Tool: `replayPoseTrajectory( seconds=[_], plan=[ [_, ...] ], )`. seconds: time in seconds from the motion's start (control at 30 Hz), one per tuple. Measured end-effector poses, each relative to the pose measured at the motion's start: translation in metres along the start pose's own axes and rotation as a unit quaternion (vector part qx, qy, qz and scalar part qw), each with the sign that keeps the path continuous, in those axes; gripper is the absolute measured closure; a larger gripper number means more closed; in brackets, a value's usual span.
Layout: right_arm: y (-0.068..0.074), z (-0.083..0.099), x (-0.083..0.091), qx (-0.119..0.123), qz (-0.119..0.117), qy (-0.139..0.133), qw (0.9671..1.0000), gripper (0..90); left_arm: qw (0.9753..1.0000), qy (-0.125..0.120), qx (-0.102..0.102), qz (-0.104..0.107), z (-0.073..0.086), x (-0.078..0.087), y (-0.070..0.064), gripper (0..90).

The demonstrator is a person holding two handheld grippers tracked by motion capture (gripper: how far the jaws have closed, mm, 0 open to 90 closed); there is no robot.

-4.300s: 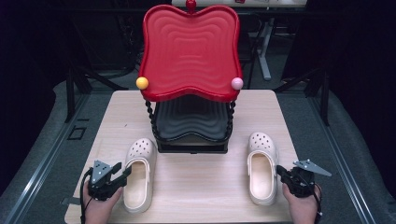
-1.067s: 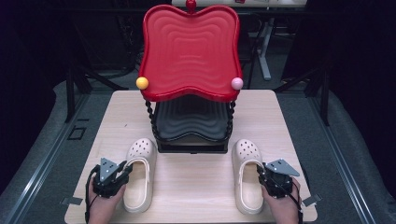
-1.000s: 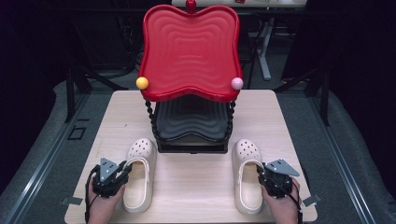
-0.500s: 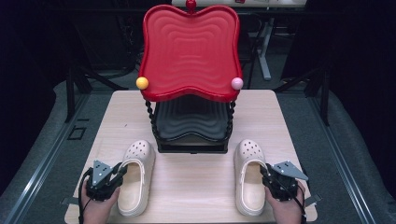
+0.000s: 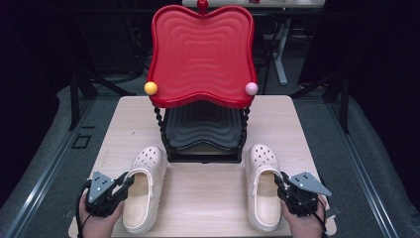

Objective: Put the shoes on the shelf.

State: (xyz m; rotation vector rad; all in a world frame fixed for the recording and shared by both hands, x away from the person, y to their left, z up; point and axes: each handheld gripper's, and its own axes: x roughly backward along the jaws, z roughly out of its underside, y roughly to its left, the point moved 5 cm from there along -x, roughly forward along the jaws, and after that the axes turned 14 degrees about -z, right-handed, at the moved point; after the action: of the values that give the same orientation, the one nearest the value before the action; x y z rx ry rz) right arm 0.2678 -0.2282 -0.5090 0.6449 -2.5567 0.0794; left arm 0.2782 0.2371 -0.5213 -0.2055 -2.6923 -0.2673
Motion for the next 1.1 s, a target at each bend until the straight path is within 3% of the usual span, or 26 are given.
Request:
replayPoseTrajectory(
  seconds=[0.27, 0.5, 1.1],
  plan=[
    [0.011, -0.011, 0.010, 0.016, -0.019, -0.005, 0.9997, 75.0, 0.9999, -0.010, 0.004, -0.001, -0.007, 0.012, 0.000, 75.3],
    [0.023, -0.018, 0.023, 0.030, -0.032, -0.013, 0.9989, 75.0, 0.9995, -0.028, 0.005, 0.014, -0.017, 0.028, -0.006, 75.4],
    [0.053, -0.039, 0.016, 0.054, -0.070, -0.034, 0.9955, 75.0, 0.9974, -0.052, -0.005, 0.050, -0.039, 0.026, -0.035, 75.7]
  ],
)
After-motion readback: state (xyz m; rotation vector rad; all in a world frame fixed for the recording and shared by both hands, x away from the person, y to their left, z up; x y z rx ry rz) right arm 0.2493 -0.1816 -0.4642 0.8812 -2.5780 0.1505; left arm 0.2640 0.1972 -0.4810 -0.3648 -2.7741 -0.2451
